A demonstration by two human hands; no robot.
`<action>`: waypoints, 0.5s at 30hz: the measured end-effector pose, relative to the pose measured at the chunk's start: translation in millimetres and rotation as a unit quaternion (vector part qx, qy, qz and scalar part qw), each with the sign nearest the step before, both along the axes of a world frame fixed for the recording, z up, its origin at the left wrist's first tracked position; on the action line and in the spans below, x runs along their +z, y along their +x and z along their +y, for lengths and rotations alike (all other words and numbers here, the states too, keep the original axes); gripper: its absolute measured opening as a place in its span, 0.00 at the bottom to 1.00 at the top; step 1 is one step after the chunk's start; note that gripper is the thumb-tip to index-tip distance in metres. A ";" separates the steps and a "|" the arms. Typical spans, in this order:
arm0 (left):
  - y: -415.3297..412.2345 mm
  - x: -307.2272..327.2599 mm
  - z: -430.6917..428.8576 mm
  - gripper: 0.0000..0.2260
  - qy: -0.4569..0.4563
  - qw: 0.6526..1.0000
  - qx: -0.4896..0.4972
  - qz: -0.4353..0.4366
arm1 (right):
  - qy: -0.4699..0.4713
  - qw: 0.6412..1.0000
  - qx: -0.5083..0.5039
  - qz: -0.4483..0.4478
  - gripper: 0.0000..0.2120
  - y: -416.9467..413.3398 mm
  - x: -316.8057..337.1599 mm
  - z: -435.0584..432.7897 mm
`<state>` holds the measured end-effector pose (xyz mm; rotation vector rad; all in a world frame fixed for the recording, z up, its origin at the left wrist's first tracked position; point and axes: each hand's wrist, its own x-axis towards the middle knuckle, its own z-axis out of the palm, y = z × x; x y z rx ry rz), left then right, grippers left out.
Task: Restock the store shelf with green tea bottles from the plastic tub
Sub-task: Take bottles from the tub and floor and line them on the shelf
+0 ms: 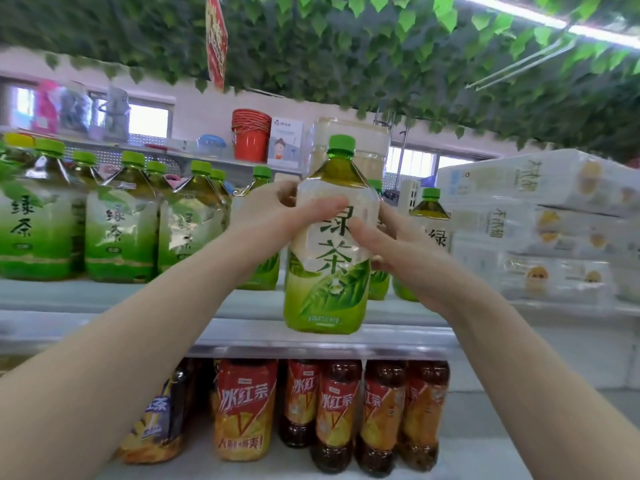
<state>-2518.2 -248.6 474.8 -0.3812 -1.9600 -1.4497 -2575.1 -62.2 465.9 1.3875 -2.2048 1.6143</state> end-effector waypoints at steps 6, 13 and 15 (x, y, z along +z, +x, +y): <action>-22.0 13.7 7.6 0.31 -0.117 0.993 -0.014 -0.024 | -0.074 0.995 -0.068 -0.021 0.25 -13.0 9.4 19.3; -66.6 2.7 -24.7 0.32 -0.375 0.898 0.223 0.055 | -0.144 0.975 -0.166 -0.043 0.35 -50.4 11.9 31.8; -79.8 -6.5 -28.6 0.33 -0.424 0.870 0.245 0.056 | -0.144 0.973 -0.172 -0.048 0.36 -60.3 8.8 29.8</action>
